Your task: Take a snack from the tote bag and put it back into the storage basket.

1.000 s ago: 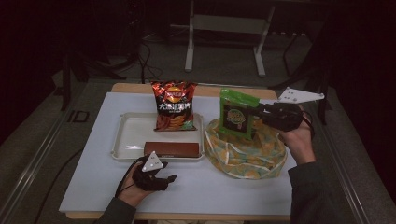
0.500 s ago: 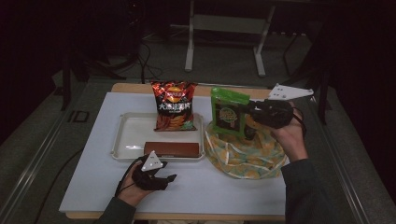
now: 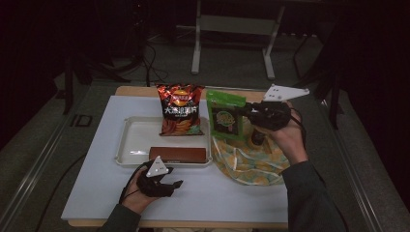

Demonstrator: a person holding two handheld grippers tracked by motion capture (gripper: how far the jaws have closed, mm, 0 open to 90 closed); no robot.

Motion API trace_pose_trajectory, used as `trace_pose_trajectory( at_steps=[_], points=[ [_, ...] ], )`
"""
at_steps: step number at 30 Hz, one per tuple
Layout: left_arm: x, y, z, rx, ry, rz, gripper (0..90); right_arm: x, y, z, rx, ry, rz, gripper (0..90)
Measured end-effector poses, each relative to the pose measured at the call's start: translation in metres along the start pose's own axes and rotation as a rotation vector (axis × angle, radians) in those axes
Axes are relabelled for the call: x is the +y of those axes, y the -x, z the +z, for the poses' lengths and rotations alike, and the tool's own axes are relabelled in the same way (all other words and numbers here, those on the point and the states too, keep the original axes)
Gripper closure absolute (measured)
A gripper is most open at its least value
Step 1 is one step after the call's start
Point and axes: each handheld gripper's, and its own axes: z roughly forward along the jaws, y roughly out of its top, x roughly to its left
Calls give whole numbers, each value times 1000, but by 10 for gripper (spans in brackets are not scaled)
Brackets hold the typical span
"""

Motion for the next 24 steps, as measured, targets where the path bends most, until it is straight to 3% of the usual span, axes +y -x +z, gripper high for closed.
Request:
trace_pose_trajectory(
  at_steps=[24],
  points=[
    [0,-1,-2,2,4,2,383,11,-11,37,32,-20,-7,757]
  ],
)
